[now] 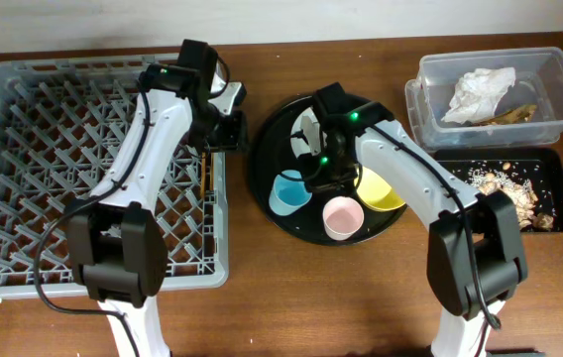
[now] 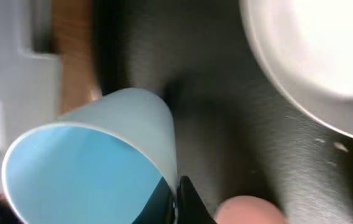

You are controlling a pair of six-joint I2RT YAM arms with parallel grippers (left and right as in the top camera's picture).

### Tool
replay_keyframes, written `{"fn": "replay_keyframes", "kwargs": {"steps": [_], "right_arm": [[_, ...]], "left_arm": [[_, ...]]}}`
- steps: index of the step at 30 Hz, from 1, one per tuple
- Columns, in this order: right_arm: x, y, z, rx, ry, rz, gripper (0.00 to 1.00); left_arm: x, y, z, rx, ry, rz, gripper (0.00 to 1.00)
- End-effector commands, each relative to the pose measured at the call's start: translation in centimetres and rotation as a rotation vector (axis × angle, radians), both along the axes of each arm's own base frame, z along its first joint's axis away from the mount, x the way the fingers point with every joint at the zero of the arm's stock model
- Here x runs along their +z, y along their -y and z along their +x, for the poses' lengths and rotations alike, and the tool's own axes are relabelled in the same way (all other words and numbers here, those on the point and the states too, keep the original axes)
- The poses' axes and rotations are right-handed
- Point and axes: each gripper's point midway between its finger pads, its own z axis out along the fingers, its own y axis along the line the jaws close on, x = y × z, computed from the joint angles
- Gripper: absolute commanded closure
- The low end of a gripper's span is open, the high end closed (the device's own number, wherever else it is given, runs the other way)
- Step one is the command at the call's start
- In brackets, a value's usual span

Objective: Sort waste into correct bins and load items into the dishwasher rack
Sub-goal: 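Lift the blue cup and hand it to the left gripper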

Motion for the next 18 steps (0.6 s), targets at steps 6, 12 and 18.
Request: {"fn": "replay_keyframes", "kwargs": {"steps": [6,12,18], "right_arm": [[18.9,3.0,1.7,0.136,0.287,0.770,0.96],[22.2,1.6,1.5,0.269,0.386,0.947,0.96],[22.1,0.4,1.3,0.308,0.409,0.930,0.96]], "left_arm": [[15.5,-0.2,-0.7,-0.200,0.215,-0.980,0.18],[17.7,3.4,-3.0,-0.281,0.156,-1.127,0.05],[17.7,8.3,-5.8,-0.394,0.079,-1.139,0.05]]}}
